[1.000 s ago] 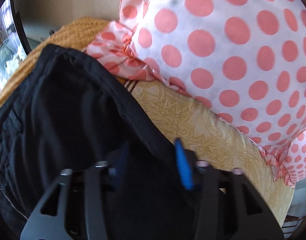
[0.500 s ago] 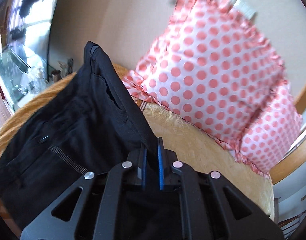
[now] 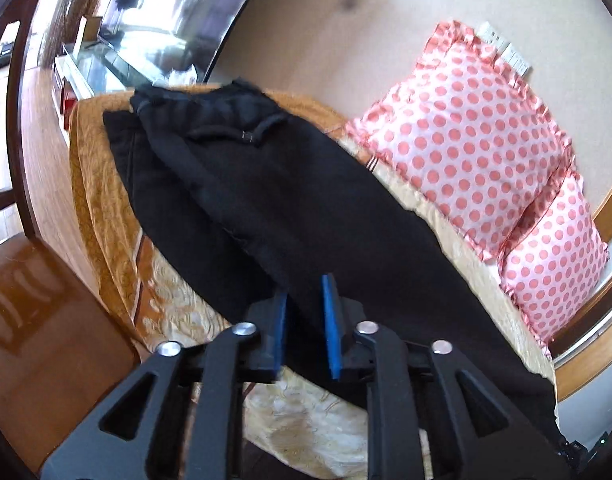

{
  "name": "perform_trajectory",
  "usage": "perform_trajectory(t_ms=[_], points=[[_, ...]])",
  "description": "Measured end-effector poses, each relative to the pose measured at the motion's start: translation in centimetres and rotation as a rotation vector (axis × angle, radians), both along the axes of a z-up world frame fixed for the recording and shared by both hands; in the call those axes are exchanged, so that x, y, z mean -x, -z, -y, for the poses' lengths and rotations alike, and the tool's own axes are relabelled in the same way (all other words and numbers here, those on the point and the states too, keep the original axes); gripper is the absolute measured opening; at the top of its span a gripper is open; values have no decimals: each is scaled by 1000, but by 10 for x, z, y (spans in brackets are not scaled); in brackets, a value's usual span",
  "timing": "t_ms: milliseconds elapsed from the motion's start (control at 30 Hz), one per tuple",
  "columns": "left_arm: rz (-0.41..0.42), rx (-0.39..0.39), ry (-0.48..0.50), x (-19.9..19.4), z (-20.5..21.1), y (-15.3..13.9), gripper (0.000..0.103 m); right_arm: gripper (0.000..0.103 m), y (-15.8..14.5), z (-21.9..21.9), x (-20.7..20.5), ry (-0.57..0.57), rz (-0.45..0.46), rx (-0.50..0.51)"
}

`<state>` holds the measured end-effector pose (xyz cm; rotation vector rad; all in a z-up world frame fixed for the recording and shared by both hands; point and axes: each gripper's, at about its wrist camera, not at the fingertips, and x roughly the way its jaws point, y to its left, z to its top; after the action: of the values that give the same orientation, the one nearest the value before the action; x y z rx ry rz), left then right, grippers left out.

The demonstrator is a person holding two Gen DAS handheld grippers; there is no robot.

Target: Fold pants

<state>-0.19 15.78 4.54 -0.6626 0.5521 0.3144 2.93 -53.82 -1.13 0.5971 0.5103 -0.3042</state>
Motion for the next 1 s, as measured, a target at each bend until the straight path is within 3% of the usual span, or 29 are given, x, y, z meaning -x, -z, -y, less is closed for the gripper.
perform_trajectory(t_ms=[67, 200, 333, 467, 533, 567, 600, 700, 800, 867, 1000], points=[[1, 2, -41, 1, -8, -5, 47, 4, 0, 2, 1, 1, 7, -15], [21, 67, -109, 3, -39, -9, 50, 4, 1, 3, 0, 5, 5, -20], [-25, 168, -122, -11, -66, 1, 48, 4, 3, 3, -1, 4, 2, -22], [-35, 180, -129, -21, -76, 2, 45, 4, 5, 5, -2, 5, 2, -30], [-39, 180, -136, -25, -82, 2, 38, 4, 6, 8, -6, -1, -4, -39], [-48, 173, -140, -28, -85, 3, 21, 4, 7, 11, -8, -3, -6, -43], [-65, 162, -133, -32, -89, 4, 12, 4, 7, 15, -13, -8, -11, -49], [-54, 142, -114, -32, -88, -2, 8, 4, -5, 24, -16, -12, 17, -58], [-28, 68, -97, -26, -78, -17, 7, 4, -27, 25, -2, 8, 63, 0], [-29, 51, -84, -24, -76, -21, 7, 4, -24, 30, 4, 34, 10, 26], [-53, 16, -67, -25, -73, -27, 7, 4, -1, 42, 23, 33, -22, -70]])
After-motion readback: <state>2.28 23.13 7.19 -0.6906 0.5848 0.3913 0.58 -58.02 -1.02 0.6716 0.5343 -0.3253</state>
